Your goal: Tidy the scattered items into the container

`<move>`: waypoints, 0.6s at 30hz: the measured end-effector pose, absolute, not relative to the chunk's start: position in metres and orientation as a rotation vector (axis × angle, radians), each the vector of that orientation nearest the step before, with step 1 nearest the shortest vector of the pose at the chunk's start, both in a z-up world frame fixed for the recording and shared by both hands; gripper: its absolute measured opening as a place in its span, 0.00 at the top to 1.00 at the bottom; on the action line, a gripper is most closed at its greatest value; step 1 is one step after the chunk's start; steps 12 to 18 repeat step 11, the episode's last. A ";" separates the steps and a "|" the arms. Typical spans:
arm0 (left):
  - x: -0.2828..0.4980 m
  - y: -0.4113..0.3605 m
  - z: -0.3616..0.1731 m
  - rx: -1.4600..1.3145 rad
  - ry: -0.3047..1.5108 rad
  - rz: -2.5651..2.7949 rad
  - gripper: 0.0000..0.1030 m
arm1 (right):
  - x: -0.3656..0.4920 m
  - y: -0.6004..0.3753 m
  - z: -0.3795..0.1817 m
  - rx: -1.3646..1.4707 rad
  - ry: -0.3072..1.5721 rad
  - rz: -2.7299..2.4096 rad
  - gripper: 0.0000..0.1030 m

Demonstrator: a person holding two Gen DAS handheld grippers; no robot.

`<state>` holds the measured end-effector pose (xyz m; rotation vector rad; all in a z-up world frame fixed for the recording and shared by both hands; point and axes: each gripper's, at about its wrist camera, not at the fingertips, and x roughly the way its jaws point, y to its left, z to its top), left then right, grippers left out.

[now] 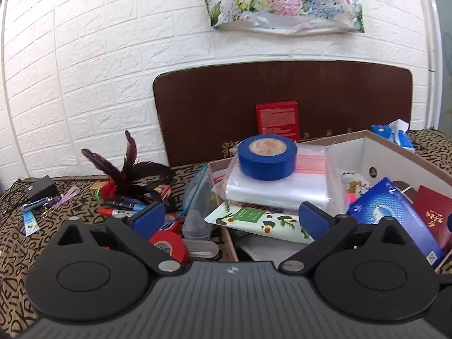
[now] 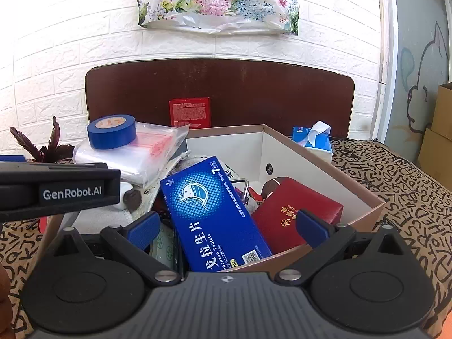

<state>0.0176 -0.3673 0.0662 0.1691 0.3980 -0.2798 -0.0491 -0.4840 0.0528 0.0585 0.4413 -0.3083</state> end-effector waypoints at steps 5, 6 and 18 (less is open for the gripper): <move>0.019 -0.368 0.064 0.172 0.399 -0.269 0.01 | -0.050 -0.483 0.053 0.057 0.437 -0.314 0.00; 0.019 -0.368 0.063 0.173 0.406 -0.271 0.00 | -0.050 -0.483 0.053 0.058 0.437 -0.313 0.00; 0.013 -0.366 0.065 0.187 0.383 -0.283 0.00 | -0.050 -0.483 0.053 0.065 0.438 -0.315 0.00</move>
